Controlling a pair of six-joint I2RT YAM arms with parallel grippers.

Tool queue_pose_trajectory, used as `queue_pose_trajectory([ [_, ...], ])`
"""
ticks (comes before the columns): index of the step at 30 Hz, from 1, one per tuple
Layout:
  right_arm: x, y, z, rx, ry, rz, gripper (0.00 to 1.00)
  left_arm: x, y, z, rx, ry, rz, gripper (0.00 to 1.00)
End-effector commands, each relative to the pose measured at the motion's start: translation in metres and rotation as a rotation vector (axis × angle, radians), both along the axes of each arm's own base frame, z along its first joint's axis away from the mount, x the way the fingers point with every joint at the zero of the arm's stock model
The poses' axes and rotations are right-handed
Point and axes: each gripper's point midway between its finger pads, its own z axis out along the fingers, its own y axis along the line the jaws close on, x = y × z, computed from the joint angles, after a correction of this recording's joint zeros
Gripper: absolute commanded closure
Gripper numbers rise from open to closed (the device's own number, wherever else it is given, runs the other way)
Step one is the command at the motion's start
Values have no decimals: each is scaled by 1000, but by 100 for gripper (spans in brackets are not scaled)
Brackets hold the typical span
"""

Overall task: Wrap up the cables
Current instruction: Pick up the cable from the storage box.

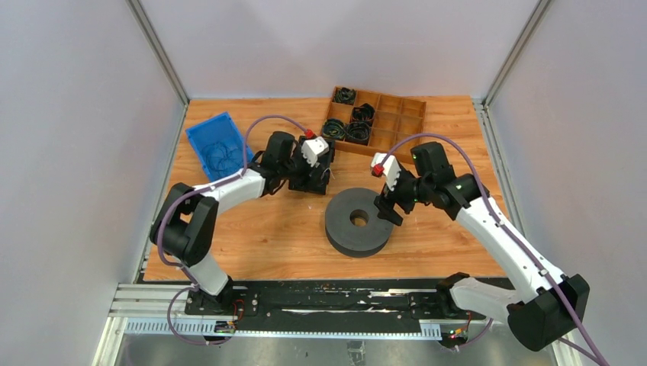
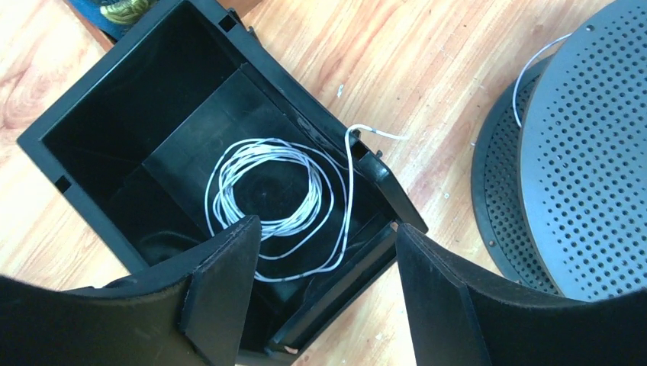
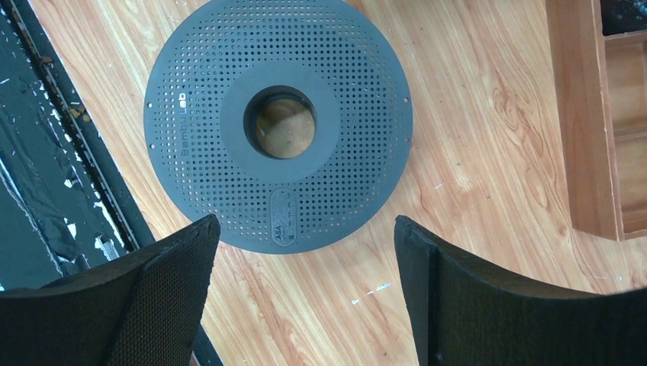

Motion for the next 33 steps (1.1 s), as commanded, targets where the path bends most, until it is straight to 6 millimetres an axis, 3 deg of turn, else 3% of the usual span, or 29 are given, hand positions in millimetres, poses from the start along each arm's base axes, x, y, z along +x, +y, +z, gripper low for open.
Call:
queue_pose_trajectory([
  [1, 1, -6, 2, 25, 0, -32, 16, 9, -9, -5, 23, -3, -14, 32],
  [7, 2, -8, 2, 26, -6, -45, 17, 18, -8, -18, 77, 67, 17, 51],
  [11, 3, -9, 2, 29, -7, -51, 17, 18, -9, -22, 95, 111, 18, 74],
  [14, 5, -10, 2, 32, -5, -62, 17, 16, -13, -7, 73, 123, 7, 93],
  [16, 9, -10, 4, 33, -8, -81, 17, 14, -16, 14, 56, 121, -2, 99],
  [20, 28, -7, 13, 41, -16, -150, 18, 16, -14, 88, 11, 24, 8, 100],
  [24, 60, 1, 37, 87, -53, -231, 18, 14, -7, 199, -110, -137, 71, 100],
  [29, 97, 37, 90, 309, -118, -249, 18, -6, 4, 345, -382, -283, 179, 100],
  [30, 107, 49, 109, 393, -157, -242, 18, -13, 7, 377, -449, -308, 191, 100],
  [33, 123, 74, 144, 534, -191, -181, 16, -30, 5, 427, -594, -289, 188, 100],
])
